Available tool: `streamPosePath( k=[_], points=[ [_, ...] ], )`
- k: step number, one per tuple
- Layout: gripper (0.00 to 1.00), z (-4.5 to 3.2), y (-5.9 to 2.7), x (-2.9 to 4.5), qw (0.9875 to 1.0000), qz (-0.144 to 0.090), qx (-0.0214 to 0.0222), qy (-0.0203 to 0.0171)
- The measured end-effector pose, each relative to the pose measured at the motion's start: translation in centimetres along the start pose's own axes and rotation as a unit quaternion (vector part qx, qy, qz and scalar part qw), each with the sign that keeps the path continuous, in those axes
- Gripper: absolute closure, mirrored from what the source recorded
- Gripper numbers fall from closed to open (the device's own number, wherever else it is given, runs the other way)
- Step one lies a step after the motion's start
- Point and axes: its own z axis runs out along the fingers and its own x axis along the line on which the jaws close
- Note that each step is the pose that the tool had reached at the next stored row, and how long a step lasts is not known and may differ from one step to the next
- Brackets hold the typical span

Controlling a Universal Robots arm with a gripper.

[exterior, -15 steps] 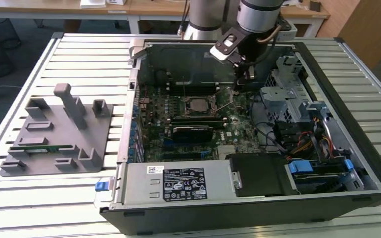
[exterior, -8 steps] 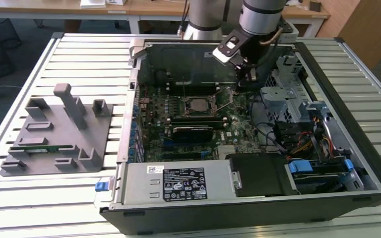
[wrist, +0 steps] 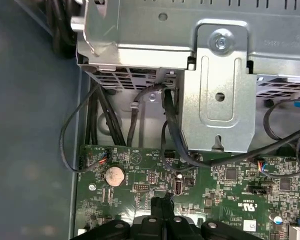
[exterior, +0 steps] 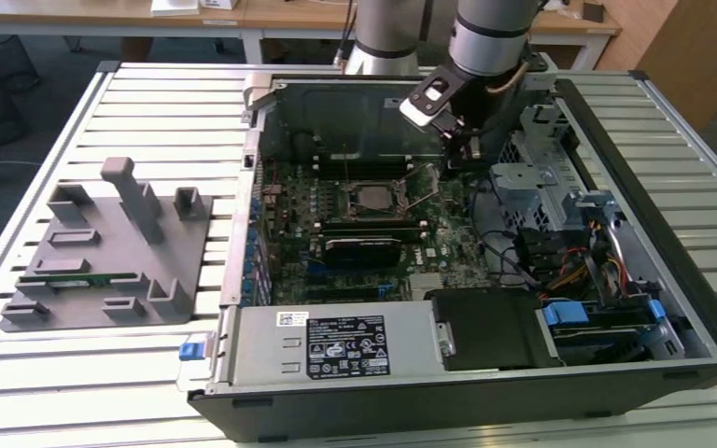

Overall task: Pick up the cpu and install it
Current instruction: 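Close the cpu cover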

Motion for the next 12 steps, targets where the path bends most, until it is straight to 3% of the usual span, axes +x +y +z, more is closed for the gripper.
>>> streamPosePath(
  k=[5,12],
  points=[
    [0.89,0.05,-0.51,0.04,1.0,0.0,0.0,0.0001],
    [0.89,0.05,-2.86,0.13,1.0,0.0,0.0,0.0001]
  ],
)
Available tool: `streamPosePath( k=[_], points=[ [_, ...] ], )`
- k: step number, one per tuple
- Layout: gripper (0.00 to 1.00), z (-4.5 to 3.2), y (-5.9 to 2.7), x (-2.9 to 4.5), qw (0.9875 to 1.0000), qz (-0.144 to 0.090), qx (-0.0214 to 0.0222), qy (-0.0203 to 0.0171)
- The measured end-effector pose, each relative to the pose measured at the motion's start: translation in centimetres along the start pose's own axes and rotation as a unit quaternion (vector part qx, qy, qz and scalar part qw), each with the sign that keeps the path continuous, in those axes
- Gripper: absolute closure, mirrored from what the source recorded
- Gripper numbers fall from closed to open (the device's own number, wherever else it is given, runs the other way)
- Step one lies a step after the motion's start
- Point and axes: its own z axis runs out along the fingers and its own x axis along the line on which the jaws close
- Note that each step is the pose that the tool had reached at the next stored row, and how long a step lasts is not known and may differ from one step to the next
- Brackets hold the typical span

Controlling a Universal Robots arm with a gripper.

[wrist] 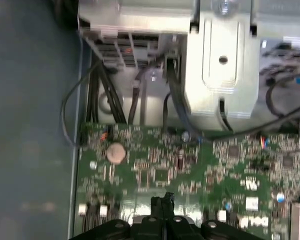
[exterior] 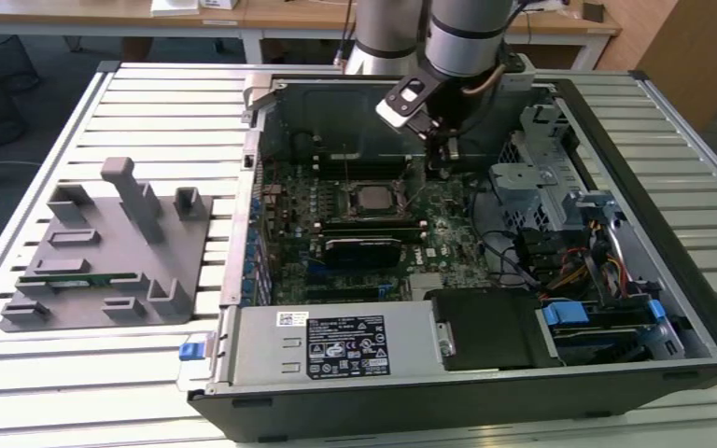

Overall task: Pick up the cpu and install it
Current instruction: 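Close the cpu cover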

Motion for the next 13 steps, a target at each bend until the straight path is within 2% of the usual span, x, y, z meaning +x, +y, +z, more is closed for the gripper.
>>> streamPosePath(
  k=[9,13],
  points=[
    [0.89,0.07,-2.7,0.16,1.0,0.0,0.0001,-0.0001],
    [0.89,0.19,-3.49,0.2,1.0,0.0,0.0,0.0]
  ],
)
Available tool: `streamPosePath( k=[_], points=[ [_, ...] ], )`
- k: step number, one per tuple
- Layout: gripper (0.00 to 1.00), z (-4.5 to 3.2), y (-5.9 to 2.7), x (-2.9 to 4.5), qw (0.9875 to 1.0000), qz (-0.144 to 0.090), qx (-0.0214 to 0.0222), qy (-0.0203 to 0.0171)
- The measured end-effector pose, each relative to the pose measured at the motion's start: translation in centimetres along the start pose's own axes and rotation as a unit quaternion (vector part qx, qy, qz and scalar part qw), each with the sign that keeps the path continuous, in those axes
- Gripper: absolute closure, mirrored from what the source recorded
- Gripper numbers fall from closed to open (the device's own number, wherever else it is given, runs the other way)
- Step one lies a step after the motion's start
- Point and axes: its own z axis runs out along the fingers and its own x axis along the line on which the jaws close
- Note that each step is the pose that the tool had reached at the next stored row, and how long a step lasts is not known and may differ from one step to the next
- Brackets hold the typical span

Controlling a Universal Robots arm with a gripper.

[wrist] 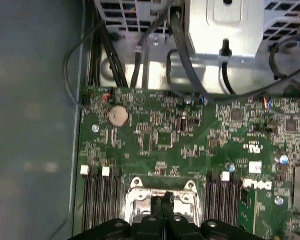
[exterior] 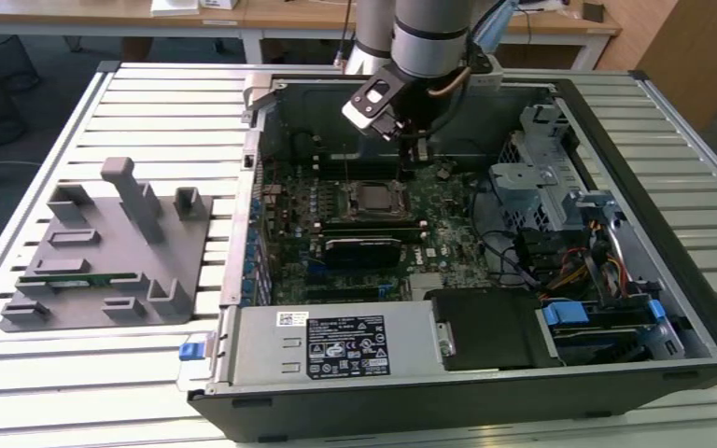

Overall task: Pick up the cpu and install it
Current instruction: 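Close the cpu cover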

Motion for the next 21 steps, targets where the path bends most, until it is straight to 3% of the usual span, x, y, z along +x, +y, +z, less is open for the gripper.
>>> streamPosePath(
  k=[9,21],
  points=[
    [0.89,0.64,-1.92,0.08,1.0,0.0,0.0,-0.0001],
    [0.89,0.7,-2.88,0.12,1.0,0.0,0.0,0.0]
  ],
)
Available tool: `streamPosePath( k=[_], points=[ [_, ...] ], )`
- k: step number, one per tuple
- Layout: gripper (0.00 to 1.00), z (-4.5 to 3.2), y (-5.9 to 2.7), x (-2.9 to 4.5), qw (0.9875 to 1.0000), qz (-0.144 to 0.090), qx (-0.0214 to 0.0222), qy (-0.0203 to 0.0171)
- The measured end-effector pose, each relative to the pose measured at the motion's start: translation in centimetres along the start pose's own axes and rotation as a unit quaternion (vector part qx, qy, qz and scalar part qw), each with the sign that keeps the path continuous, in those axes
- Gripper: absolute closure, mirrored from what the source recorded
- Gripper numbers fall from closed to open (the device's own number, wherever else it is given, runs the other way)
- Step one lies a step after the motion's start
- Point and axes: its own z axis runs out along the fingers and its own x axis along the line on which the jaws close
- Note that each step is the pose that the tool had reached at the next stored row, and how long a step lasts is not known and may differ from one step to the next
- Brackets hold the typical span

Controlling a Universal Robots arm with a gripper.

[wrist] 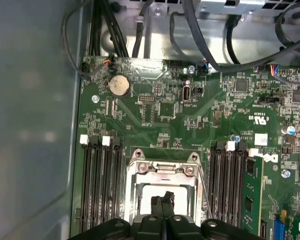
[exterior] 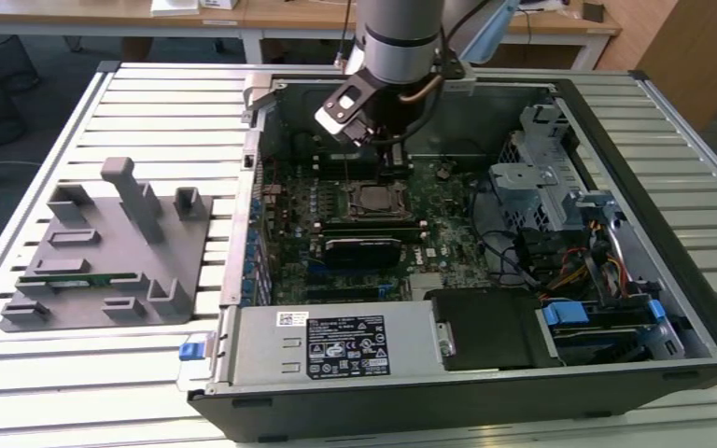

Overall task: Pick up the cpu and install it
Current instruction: 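Close the cpu cover, then install the first cpu locking lever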

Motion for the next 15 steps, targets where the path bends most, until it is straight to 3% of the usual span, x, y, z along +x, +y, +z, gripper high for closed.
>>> streamPosePath(
  k=[15],
  points=[
    [0.89,0.0,-1.58,0.06,1.0,0.0,0.0,0.0]
  ],
)
